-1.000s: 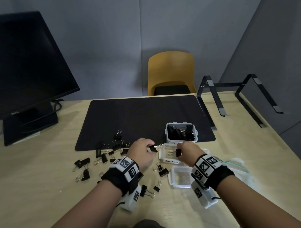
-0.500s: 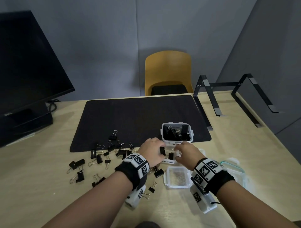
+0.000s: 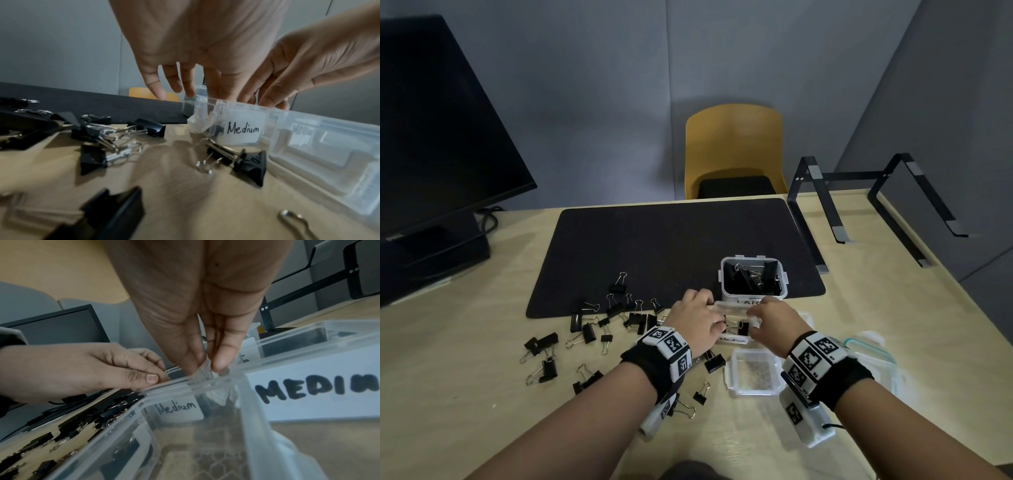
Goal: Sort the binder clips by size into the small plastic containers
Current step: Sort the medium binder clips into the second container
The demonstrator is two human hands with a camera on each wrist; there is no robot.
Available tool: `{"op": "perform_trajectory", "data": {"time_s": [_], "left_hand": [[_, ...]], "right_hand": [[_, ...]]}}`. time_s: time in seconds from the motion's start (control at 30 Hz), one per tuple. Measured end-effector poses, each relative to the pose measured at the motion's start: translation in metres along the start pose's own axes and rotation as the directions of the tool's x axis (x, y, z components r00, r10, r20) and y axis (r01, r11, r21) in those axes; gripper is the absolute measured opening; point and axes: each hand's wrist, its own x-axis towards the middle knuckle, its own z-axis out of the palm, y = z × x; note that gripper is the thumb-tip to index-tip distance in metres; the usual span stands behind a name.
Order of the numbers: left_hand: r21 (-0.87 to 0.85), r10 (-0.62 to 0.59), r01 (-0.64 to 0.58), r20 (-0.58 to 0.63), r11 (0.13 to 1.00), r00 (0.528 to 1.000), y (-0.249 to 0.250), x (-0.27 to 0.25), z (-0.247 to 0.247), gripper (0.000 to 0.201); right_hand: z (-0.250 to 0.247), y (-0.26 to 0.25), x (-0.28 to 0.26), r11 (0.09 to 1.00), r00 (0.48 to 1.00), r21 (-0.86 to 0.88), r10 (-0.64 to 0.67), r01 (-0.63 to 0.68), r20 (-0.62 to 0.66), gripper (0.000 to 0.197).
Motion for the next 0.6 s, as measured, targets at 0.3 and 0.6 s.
{"op": "perform_trajectory", "data": {"time_s": [0.3,0.6], "left_hand": [[-0.275,-0.092,0.068,-0.076,0.959,0.993,-0.020,-0.019,-0.004,0.037],[-0.334,-0.317,0.278,-0.069,0.901,0.946,-0.078,-0.049,-0.009,0.033]], "right_hand": [[-0.003,-0.012,-0.003,0.999,1.000,0.052,0.010,-0.009,-0.020,0.034],[0.014,-0.066,0.001,0.989,0.996,0.120,-0.091,0.090,0.002,0.031]]}}
